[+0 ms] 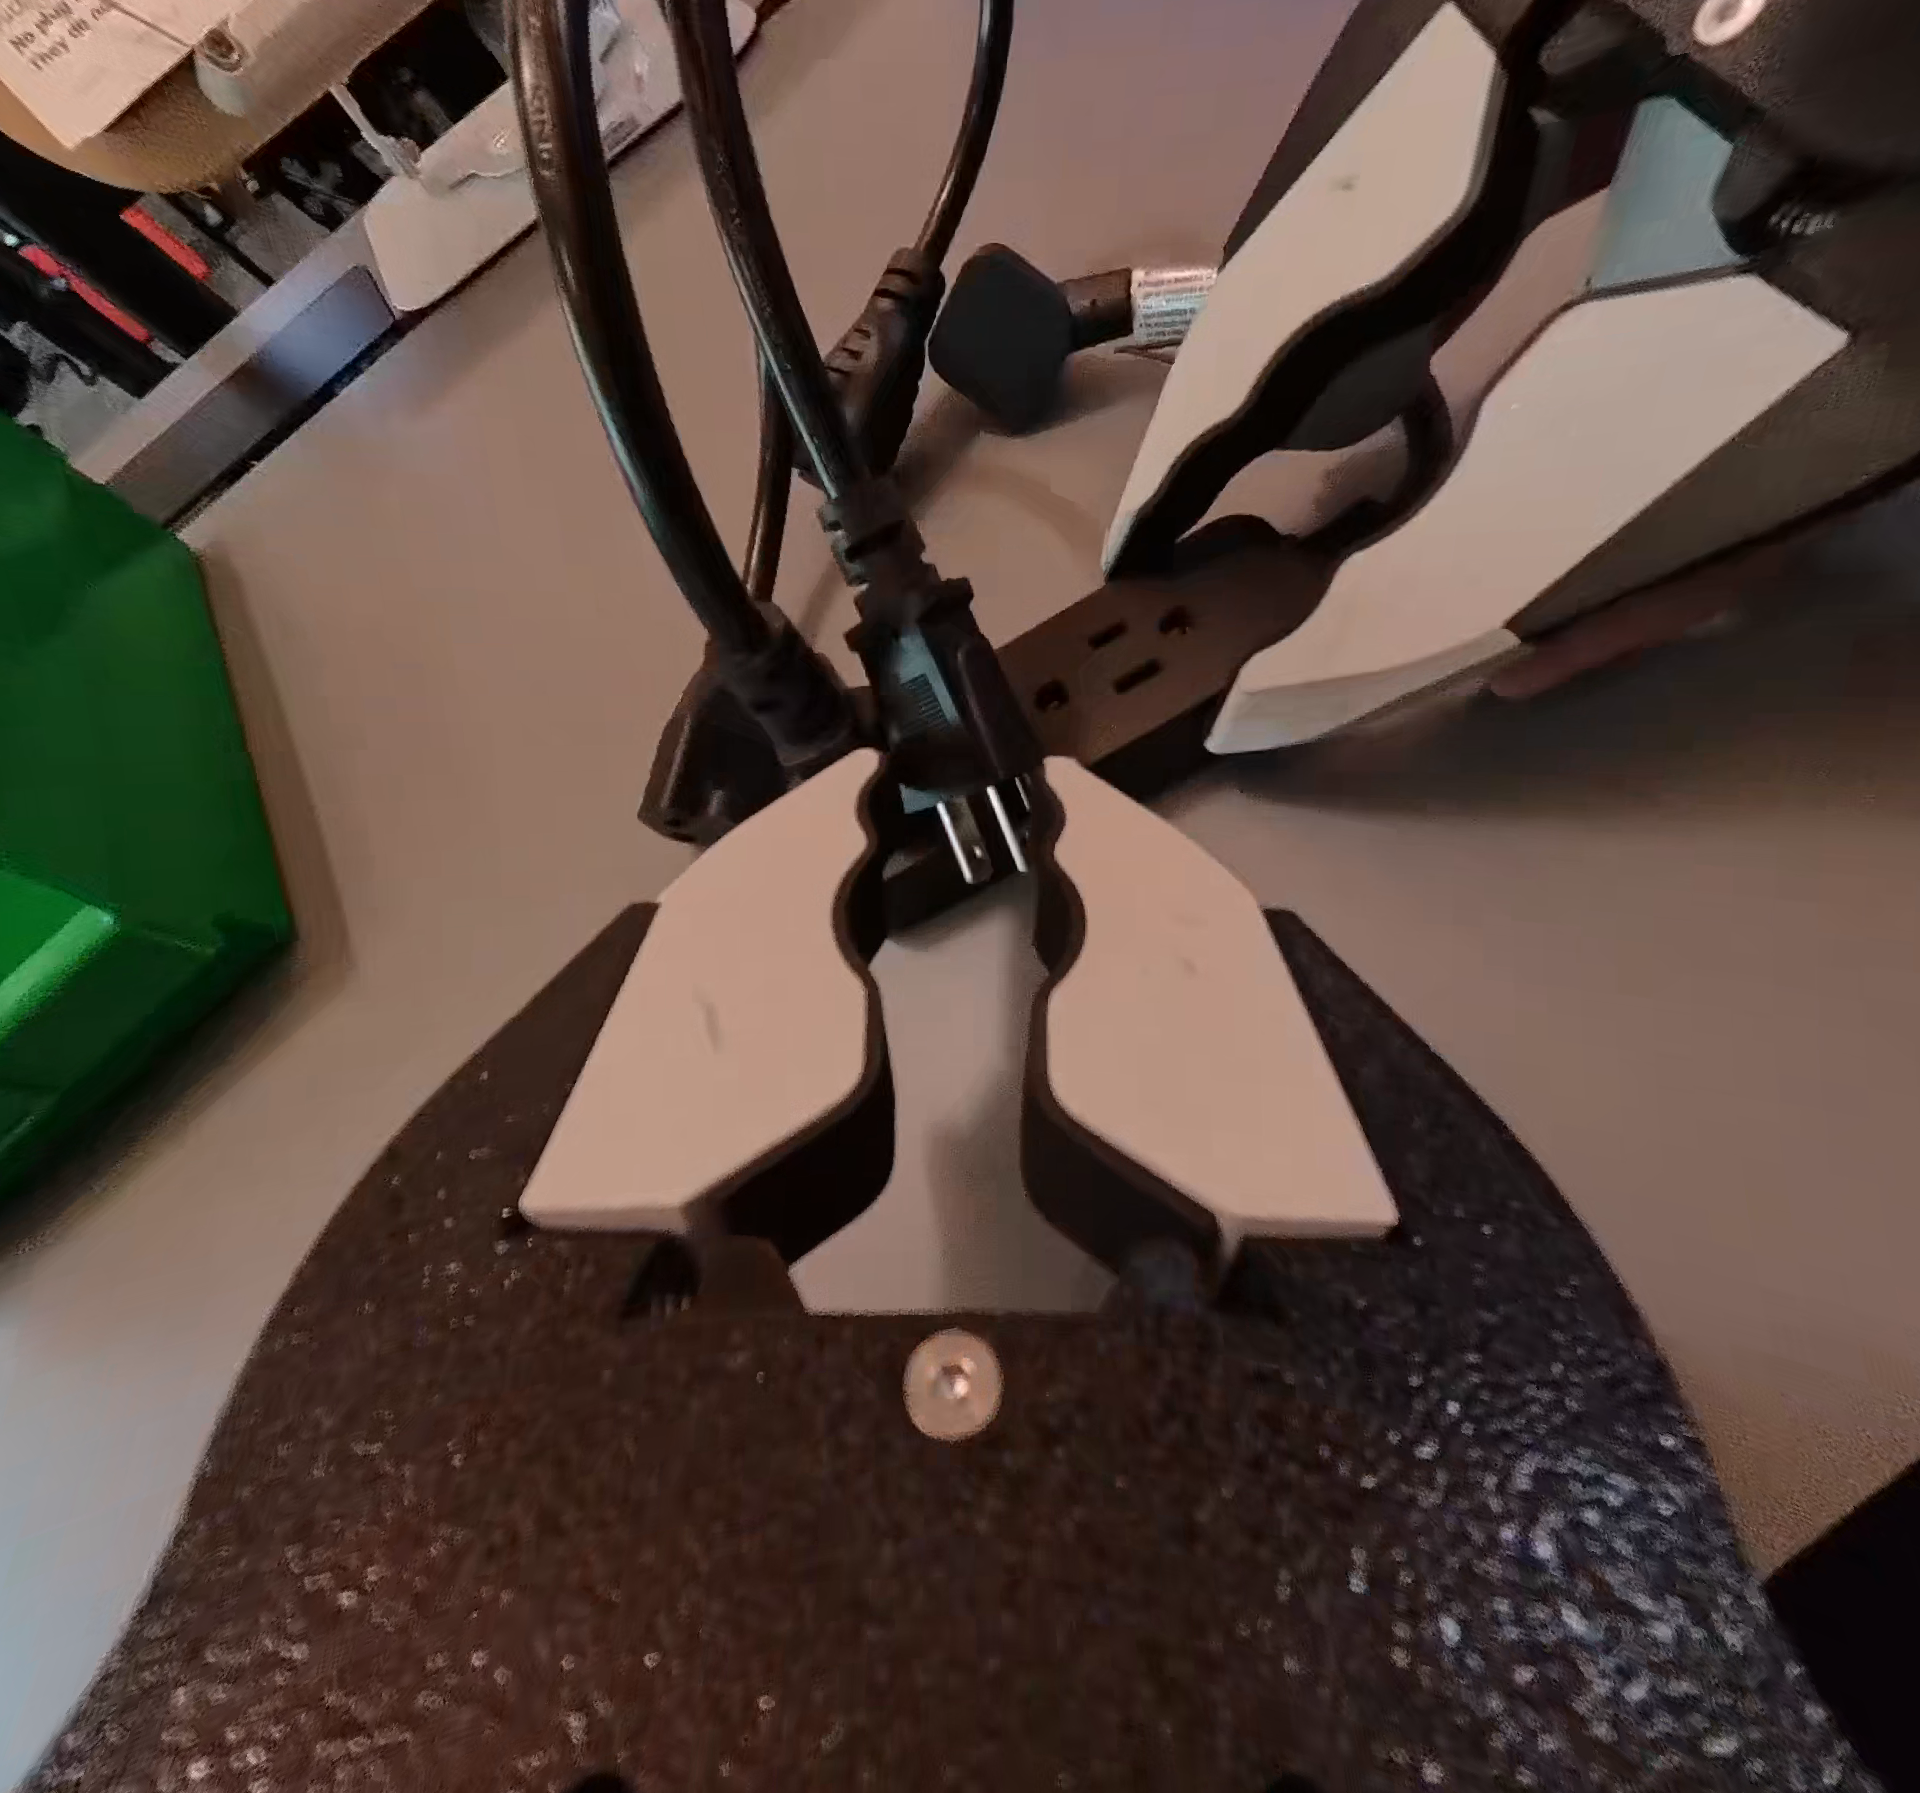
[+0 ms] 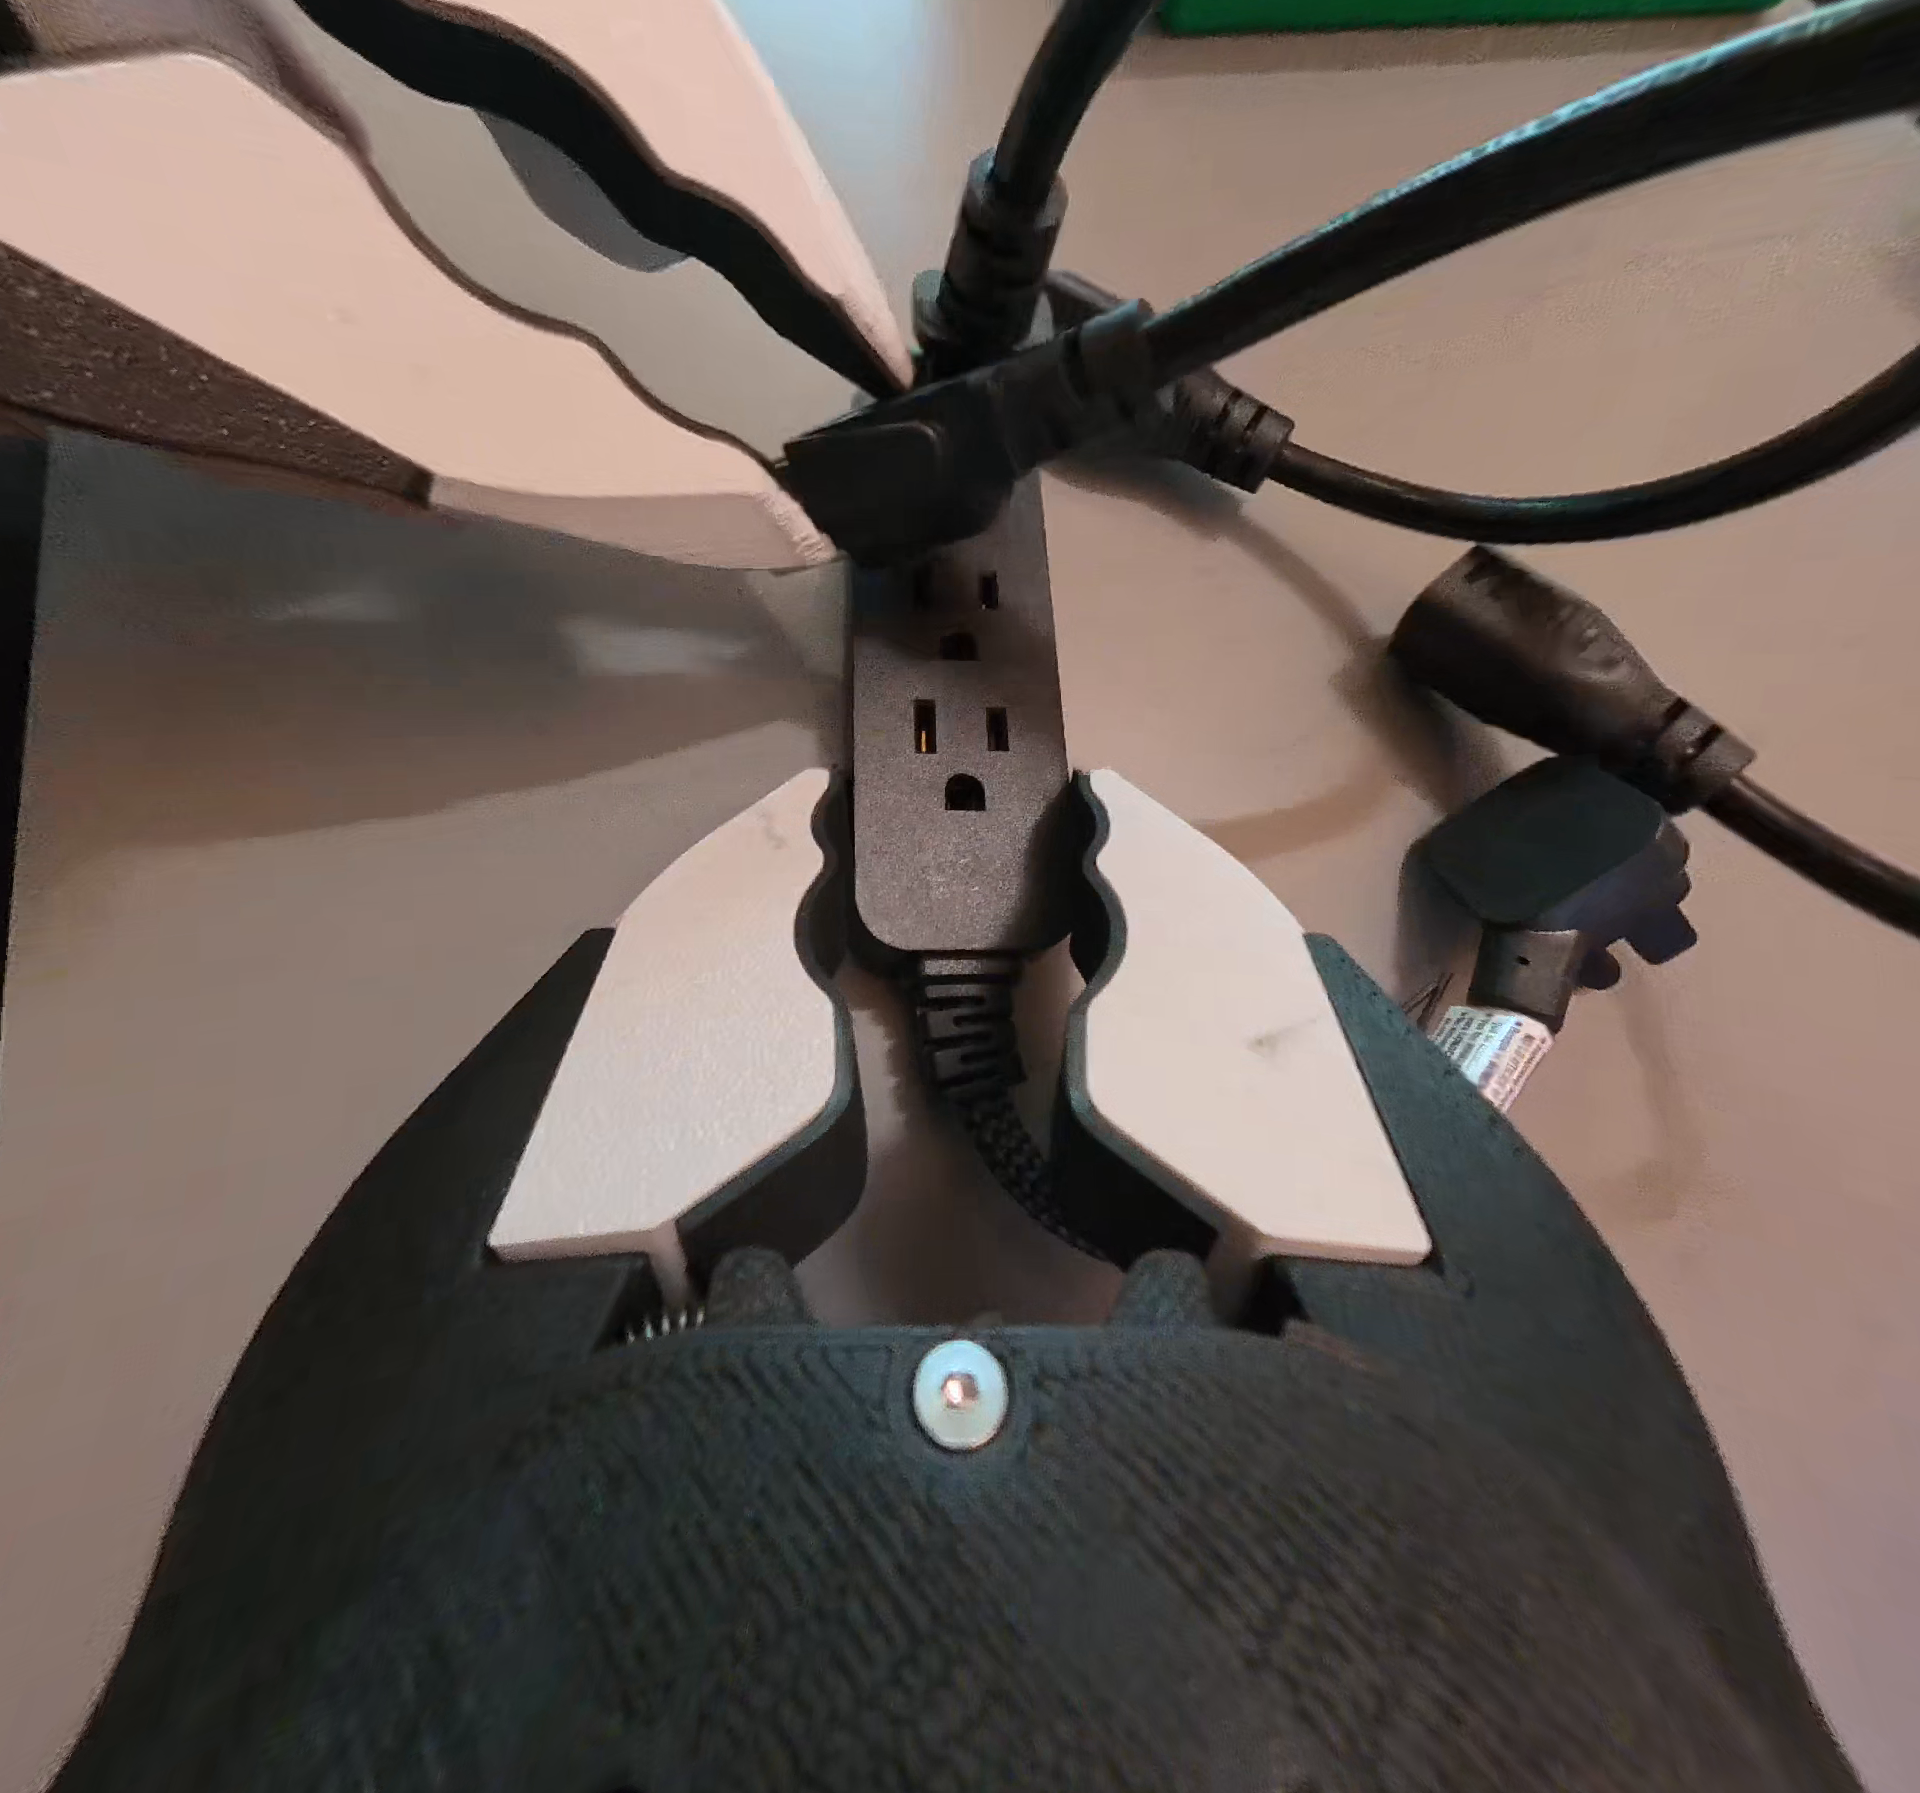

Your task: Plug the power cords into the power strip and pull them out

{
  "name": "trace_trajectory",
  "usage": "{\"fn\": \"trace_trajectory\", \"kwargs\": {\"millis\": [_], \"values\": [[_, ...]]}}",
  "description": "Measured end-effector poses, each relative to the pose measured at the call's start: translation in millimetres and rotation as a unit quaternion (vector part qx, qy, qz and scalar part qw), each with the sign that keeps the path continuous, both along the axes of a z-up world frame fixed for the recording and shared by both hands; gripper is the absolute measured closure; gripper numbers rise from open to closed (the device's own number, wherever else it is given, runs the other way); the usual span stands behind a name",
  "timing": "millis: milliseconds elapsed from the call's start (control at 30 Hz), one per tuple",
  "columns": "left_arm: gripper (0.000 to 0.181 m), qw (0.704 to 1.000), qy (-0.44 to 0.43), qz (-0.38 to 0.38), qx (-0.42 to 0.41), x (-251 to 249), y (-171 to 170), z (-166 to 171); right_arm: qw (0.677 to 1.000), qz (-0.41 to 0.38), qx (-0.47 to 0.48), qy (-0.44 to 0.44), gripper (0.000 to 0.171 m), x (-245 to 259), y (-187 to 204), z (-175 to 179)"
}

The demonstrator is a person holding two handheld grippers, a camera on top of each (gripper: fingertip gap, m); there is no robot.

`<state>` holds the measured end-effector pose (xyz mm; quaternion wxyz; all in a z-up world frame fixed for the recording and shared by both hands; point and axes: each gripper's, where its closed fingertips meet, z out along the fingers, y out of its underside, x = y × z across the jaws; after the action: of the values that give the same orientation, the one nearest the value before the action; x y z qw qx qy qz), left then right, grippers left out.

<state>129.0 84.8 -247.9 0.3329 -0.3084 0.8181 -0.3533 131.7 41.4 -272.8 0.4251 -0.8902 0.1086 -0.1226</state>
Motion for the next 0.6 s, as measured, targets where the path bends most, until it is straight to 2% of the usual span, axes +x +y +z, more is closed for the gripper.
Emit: {"fn": "trace_trajectory", "kwargs": {"millis": [233, 367, 467, 600], "values": [[0.157, 0.987, 0.159, -0.002, -0.032, -7.3, -2.3, -11.2, 1.000, 0.000, -0.011, -0.025, 0.130, -0.7, -0.1, -0.9], [0.153, 0.970, 0.236, 0.001, -0.058, -12.4, -6.4, -4.9, 0.999, -0.001, -0.017, -0.039, 0.131, -0.7, -0.1, -1.1], [0.153, 0.971, 0.238, 0.010, -0.033, -13.3, -7.9, 14.1, 0.999, -0.002, -0.021, -0.049, 0.130, -0.8, -0.1, -1.4], [0.152, 0.976, 0.213, -0.010, 0.050, -13.4, -19.8, 36.6, 0.998, -0.002, -0.022, -0.052, 0.130, -0.7, -0.1, -1.3]]}}
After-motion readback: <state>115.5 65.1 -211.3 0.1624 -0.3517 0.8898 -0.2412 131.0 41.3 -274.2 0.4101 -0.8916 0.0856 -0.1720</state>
